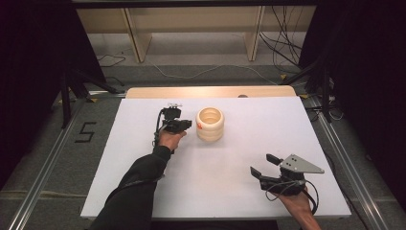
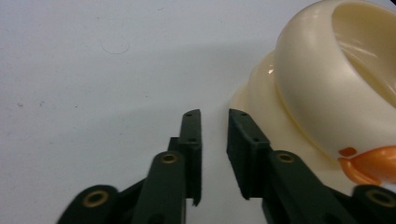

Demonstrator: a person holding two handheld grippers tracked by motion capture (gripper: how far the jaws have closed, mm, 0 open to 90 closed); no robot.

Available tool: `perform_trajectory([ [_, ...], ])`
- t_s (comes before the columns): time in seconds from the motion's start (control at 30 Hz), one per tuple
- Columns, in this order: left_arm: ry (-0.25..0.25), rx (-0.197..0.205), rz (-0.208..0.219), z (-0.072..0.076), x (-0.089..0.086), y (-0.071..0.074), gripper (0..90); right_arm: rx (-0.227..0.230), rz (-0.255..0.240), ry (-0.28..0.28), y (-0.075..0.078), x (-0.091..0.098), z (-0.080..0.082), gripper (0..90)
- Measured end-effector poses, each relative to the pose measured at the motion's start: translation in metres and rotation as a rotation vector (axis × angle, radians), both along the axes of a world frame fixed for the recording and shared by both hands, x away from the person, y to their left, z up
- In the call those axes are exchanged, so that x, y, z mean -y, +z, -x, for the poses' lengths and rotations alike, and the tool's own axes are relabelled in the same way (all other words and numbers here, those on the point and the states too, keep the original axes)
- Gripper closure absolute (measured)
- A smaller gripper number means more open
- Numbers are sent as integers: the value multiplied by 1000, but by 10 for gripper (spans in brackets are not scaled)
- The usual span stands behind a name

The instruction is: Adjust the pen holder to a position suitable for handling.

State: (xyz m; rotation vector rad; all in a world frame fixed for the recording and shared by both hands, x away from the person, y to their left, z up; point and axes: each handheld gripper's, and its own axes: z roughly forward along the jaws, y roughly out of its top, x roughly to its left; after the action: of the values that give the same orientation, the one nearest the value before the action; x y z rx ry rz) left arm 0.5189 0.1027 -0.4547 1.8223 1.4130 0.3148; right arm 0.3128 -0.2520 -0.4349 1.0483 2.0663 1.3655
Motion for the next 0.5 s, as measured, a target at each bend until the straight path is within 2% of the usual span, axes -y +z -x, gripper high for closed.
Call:
perform_trajectory([
  [0.13,-2,-33,38,3,-8,6,592,-1,1,-1,0,0,0,254],
  [0.23,-18,-54,17,7,-10,12,465,-1,1,-2,0,0,0,254],
  [0.3,-25,-60,21,9,-12,15,401,-2,1,-1,0,0,0,254],
  [0.5,-25,-76,15,13,-17,21,277,-3,-1,1,0,0,0,254],
])
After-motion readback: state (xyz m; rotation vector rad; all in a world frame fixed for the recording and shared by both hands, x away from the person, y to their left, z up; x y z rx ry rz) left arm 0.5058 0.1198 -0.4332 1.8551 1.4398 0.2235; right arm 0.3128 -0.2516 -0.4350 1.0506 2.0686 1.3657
